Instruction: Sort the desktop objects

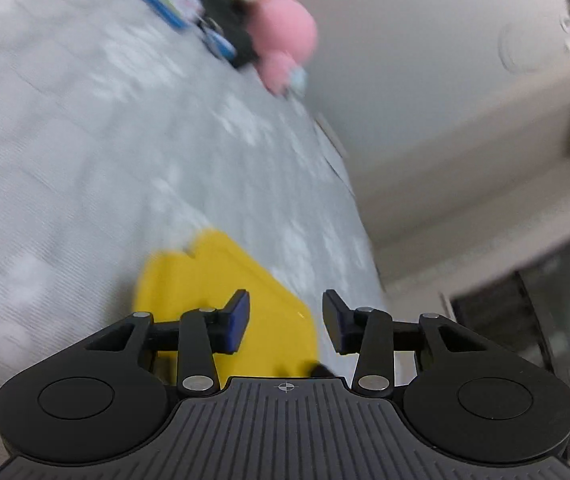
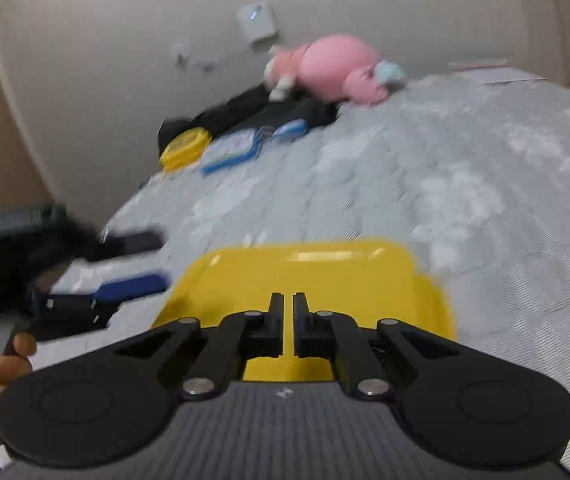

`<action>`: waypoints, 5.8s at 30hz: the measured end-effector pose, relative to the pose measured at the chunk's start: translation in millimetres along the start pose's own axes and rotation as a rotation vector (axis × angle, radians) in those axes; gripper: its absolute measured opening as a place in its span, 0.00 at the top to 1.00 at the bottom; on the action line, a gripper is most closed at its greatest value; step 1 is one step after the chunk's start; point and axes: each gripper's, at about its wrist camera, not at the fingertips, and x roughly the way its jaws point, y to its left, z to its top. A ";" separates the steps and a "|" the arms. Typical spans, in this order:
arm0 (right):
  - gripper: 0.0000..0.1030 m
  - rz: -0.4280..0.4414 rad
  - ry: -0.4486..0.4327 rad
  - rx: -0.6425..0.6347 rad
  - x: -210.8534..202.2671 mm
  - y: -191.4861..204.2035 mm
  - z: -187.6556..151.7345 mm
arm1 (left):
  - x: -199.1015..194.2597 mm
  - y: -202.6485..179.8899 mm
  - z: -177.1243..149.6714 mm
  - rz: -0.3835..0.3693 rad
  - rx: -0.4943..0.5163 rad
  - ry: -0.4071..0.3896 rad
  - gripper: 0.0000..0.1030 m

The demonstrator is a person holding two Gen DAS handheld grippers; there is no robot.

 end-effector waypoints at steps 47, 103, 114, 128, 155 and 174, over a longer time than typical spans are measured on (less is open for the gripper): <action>0.66 -0.194 -0.282 0.047 -80.4 -65.9 15.5 | 7.6 1.1 -18.0 -0.101 0.014 -0.023 0.53; 0.90 -0.015 -0.075 -0.140 22.3 33.7 -21.3 | 21.6 28.6 -12.6 0.088 -0.003 -0.019 0.97; 0.86 -0.217 -0.046 0.138 -5.6 -51.2 -5.2 | 24.6 18.6 -12.9 0.118 0.080 -0.017 0.97; 0.82 -0.246 -0.037 0.002 -24.8 -25.6 -18.2 | -11.1 -30.6 -47.5 0.226 0.259 -0.116 0.74; 0.18 -0.232 0.065 0.014 -105.4 0.7 -61.9 | -48.5 -58.8 -143.4 0.535 0.346 -0.097 0.02; 0.00 -0.329 -0.037 -0.032 -114.0 3.6 -67.8 | -38.3 -82.9 -159.5 0.662 0.521 -0.106 0.00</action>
